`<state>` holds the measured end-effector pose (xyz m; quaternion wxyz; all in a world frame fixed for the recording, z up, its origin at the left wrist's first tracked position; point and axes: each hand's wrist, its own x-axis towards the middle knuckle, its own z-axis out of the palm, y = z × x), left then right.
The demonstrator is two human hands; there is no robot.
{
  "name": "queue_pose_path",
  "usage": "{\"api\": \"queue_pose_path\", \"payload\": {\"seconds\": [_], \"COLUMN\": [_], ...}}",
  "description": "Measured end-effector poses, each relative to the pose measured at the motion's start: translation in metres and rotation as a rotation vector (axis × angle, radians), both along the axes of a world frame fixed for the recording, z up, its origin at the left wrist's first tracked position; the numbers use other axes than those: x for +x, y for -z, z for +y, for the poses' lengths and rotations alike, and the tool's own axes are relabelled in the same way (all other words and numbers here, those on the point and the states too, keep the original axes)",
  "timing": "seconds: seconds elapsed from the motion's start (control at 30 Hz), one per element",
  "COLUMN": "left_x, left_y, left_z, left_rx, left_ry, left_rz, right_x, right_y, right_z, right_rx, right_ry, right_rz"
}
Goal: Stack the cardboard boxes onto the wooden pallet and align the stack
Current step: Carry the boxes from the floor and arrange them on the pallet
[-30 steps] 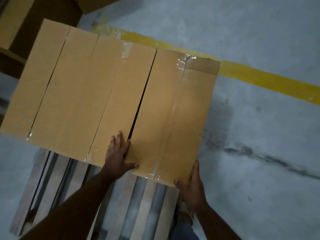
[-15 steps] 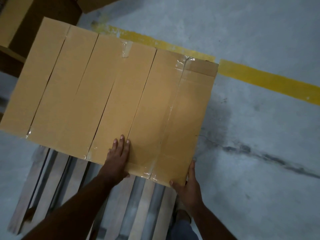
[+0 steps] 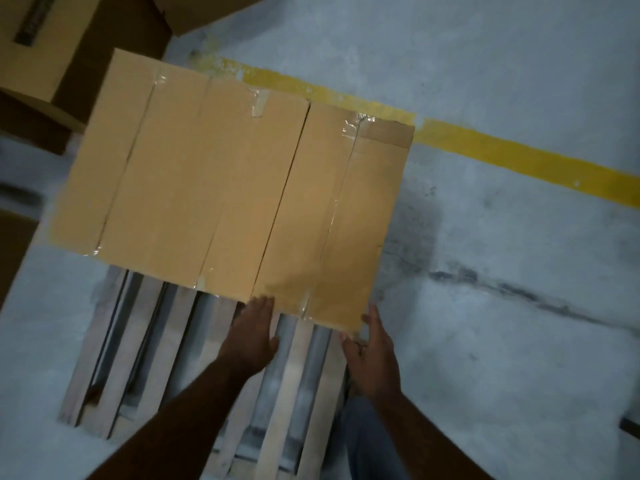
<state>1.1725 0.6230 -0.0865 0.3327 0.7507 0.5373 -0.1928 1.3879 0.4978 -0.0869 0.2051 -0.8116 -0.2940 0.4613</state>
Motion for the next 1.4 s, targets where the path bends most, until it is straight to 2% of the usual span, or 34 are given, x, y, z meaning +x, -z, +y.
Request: {"api": "queue_pose_path", "payload": {"seconds": [0.07,0.2,0.33,0.5,0.63,0.8,0.97,1.17,1.4], "left_x": [-0.013,-0.062,-0.138,-0.286,-0.424,-0.568,-0.657,-0.745,-0.866], "left_y": [-0.045,-0.122,-0.186,-0.272,-0.319,-0.360,-0.377,-0.372,-0.383], "left_z": [-0.025,-0.072,-0.108,-0.198,-0.299,-0.380,-0.397,-0.363,-0.273], "left_rx": [-0.040,-0.082,0.036,0.171,0.223,0.418,0.495,0.474,0.522], "left_ry": [-0.051,-0.272,-0.435,-0.694,-0.840,-1.082,-1.239,-1.263,-1.314], "left_rz": [-0.090,-0.143,-0.278,-0.547,-0.616,-0.582,-0.566,-0.506,-0.465], "right_x": [-0.017,-0.063,-0.137,-0.294,-0.440,-0.591,-0.692,-0.787,-0.911], "right_y": [-0.039,-0.118,-0.195,-0.303,-0.357,-0.394,-0.398,-0.376,-0.370], "right_z": [-0.015,-0.032,-0.048,-0.118,-0.187,-0.200,-0.186,-0.146,-0.051], "right_rx": [0.061,0.179,0.245,0.339,0.310,0.353,0.357,0.270,0.263], "right_ry": [-0.091,-0.205,-0.316,-0.271,-0.319,-0.530,-0.644,-0.532,-0.612], "right_rz": [-0.042,-0.041,0.009,0.086,0.200,0.282,0.363,0.459,0.489]}}
